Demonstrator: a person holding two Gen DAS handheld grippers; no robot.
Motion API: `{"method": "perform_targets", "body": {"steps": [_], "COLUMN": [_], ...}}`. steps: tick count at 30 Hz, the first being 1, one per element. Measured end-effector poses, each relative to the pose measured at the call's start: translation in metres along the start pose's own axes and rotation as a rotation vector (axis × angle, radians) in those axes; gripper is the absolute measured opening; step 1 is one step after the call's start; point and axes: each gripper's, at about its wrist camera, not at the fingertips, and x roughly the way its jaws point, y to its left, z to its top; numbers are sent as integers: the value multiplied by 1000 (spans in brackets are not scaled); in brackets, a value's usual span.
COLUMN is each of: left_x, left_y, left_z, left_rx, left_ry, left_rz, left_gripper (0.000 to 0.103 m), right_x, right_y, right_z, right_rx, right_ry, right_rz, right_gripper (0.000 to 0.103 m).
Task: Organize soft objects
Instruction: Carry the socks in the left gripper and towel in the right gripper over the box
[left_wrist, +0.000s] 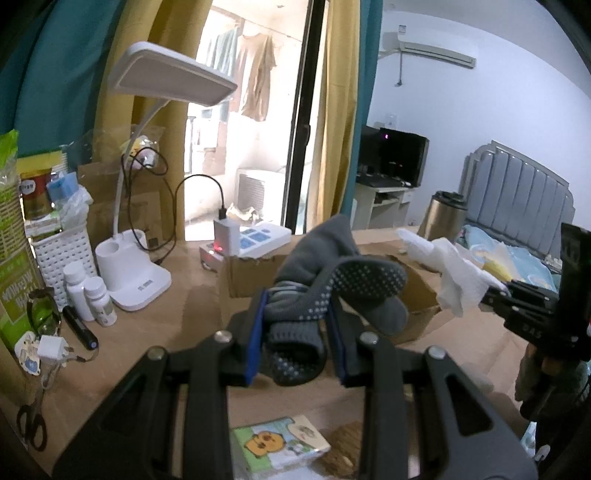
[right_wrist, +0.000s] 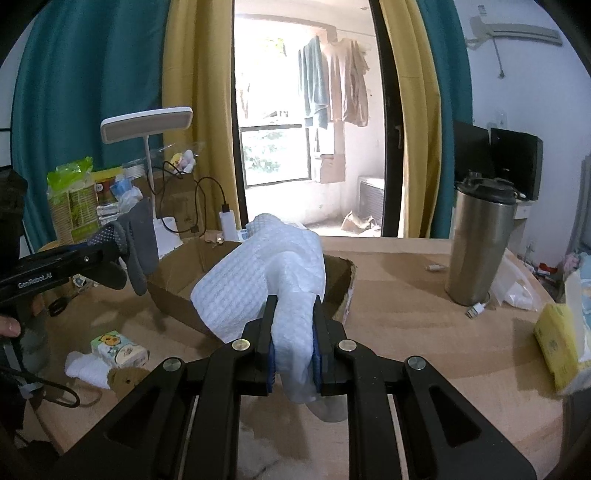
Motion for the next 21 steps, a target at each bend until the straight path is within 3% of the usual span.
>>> {"method": "perform_targets", "body": {"steps": [13, 21], "left_x": [35, 68], "left_y": [11, 30], "left_z": [10, 8], "left_rx": [18, -48], "left_ry": [18, 33], "left_rz": [19, 20], "left_gripper": [32, 32], "right_x": [34, 49], "right_y": [1, -3], "right_z": [17, 21], "right_rx": [-18, -28], "right_ry": [8, 27], "right_rz": [13, 20], "right_gripper": [16, 16]}}
